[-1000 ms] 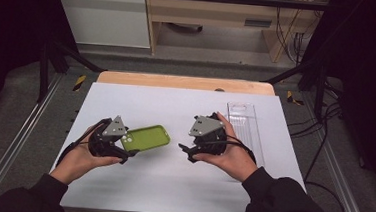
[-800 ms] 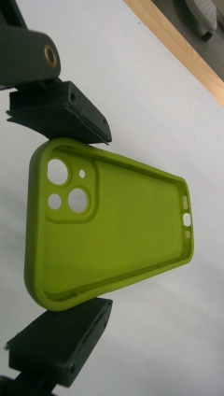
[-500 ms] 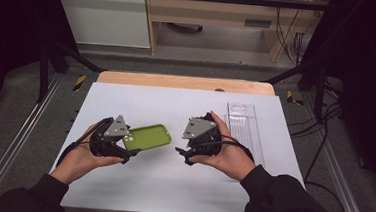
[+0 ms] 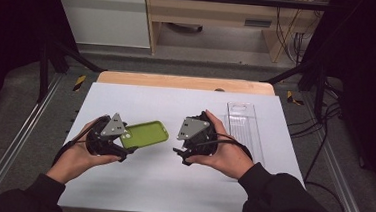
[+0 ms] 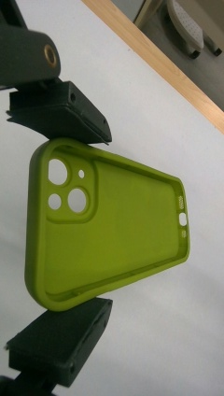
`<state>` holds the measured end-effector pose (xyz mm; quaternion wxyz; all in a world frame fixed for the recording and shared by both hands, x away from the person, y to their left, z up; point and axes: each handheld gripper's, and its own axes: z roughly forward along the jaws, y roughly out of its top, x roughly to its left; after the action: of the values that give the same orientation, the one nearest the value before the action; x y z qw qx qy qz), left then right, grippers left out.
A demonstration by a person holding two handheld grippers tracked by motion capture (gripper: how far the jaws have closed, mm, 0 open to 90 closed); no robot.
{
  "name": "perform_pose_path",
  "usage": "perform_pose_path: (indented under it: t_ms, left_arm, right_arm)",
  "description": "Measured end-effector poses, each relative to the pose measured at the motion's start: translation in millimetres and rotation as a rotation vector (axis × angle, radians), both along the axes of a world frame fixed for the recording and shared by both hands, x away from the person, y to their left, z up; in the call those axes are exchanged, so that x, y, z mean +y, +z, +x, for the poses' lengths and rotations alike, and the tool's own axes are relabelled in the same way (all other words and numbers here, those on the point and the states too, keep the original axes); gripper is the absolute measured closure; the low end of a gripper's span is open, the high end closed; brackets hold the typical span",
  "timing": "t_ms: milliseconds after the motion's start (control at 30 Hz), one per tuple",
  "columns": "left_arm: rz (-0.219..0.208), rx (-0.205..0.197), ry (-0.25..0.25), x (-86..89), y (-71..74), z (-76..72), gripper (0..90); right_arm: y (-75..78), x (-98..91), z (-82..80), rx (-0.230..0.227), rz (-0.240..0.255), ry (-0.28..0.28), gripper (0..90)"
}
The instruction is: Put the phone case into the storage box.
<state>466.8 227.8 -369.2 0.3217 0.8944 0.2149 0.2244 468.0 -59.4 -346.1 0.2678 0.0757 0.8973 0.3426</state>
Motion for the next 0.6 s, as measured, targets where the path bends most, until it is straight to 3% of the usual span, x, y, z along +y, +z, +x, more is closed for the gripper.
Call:
perform_pose_path:
  t_ms: [233,600]
  left_arm:
    - [0.019,-0.010,0.007,0.2,1.4,2.1,16.3]
    - [0.030,-0.005,-0.031,-13.5,1.4,12.6,16.3]
  right_arm:
    - [-3.9,0.1,0.0,-0.006,-0.001,0.006,9.5]
    - [-9.7,5.9,4.4,0.001,-0.023,0.010,13.5]
